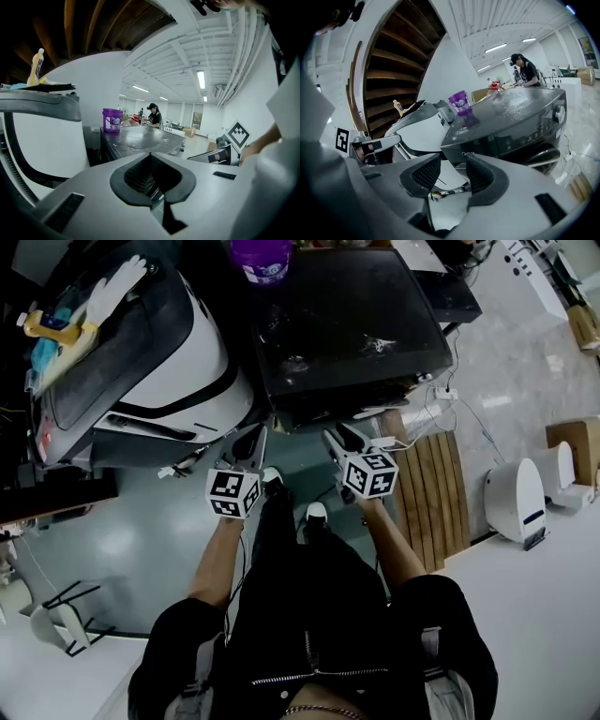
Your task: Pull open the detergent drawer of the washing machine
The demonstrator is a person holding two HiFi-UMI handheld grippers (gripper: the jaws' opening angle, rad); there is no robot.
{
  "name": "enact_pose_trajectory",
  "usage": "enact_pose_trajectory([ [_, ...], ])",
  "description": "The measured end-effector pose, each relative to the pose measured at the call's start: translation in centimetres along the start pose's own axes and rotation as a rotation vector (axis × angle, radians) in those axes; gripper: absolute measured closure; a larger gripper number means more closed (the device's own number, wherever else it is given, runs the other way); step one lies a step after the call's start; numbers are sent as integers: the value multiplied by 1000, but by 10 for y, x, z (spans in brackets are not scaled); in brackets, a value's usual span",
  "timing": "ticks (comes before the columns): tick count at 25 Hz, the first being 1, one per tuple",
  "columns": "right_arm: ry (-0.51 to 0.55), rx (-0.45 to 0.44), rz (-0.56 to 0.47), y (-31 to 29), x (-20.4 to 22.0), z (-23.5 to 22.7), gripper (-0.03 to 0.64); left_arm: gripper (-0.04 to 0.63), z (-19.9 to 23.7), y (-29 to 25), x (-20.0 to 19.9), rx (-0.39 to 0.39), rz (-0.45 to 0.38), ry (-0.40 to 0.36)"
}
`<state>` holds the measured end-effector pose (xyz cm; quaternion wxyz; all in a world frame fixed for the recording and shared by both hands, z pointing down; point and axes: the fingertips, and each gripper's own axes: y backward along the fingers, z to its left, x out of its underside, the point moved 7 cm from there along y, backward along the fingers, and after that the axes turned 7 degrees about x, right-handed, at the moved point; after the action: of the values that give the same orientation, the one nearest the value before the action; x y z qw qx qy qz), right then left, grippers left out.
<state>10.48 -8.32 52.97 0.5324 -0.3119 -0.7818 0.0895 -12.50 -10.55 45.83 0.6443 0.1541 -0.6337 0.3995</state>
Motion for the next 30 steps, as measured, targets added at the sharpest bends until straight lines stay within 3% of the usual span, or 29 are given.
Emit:
enact_pose_trajectory([
  [4, -106, 33, 34, -14, 14, -9, 380, 575, 14, -11, 7, 23, 25, 16],
  [6, -180, 18, 41, -20, 19, -13, 400, 575, 20, -15, 11, 31, 37, 21],
  [8, -247, 14, 29, -26, 22, -18, 475, 576, 26, -17, 13, 35, 47, 27],
  [10, -317, 4, 19, -33, 26, -23, 469, 575, 30, -18, 15, 37, 56, 34],
  [12, -406, -29, 11, -43, 29, -26, 396, 575, 35, -19, 18, 39, 69, 37],
  [16, -614, -134, -44, -67, 36, -33, 343, 575, 46, -18, 26, 45, 94, 46],
  [18, -737, -184, -83, -79, 40, -39, 273, 575, 52, -16, 29, 41, 104, 52],
  [20, -839, -190, -112, -88, 45, -47, 240, 575, 57, -17, 32, 36, 110, 60],
  [30, -1003, -391, -293, -127, 50, -71, 114, 575, 85, -16, 45, 31, 151, 89],
])
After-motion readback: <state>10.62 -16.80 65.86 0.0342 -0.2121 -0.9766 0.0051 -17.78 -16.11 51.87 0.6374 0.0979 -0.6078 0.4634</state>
